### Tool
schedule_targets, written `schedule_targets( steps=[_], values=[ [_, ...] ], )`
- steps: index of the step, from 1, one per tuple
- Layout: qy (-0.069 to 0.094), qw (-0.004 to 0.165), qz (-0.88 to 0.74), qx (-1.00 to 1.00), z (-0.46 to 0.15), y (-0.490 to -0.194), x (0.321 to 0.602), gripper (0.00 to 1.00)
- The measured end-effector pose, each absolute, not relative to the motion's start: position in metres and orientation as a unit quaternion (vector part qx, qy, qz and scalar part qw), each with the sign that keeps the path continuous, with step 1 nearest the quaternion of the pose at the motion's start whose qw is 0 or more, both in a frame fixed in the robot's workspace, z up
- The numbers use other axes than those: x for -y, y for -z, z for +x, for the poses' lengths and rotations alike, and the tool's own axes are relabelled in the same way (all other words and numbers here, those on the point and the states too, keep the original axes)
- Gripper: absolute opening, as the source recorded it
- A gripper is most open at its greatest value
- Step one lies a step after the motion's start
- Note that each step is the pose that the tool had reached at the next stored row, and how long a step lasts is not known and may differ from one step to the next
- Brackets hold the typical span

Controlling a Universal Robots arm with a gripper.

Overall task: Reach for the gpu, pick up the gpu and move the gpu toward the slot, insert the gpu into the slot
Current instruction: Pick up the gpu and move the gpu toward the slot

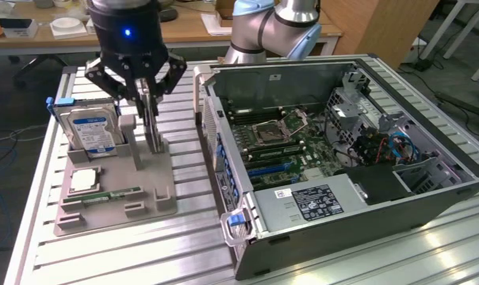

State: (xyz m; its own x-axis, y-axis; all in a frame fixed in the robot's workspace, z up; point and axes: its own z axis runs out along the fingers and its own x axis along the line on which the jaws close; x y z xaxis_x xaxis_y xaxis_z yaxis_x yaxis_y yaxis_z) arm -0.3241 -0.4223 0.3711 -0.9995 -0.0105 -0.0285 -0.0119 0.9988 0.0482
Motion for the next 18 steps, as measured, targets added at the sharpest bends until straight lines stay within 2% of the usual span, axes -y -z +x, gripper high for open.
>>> schedule_targets(
  steps=[11, 18],
  values=[
    [-0.024, 0.014, -0.006, -1.000, -0.324, -0.424, 0.422, 0.26],
    [-0.021, 0.014, -0.005, -1.000, -0.303, -0.424, 0.422, 0.26]
  ],
)
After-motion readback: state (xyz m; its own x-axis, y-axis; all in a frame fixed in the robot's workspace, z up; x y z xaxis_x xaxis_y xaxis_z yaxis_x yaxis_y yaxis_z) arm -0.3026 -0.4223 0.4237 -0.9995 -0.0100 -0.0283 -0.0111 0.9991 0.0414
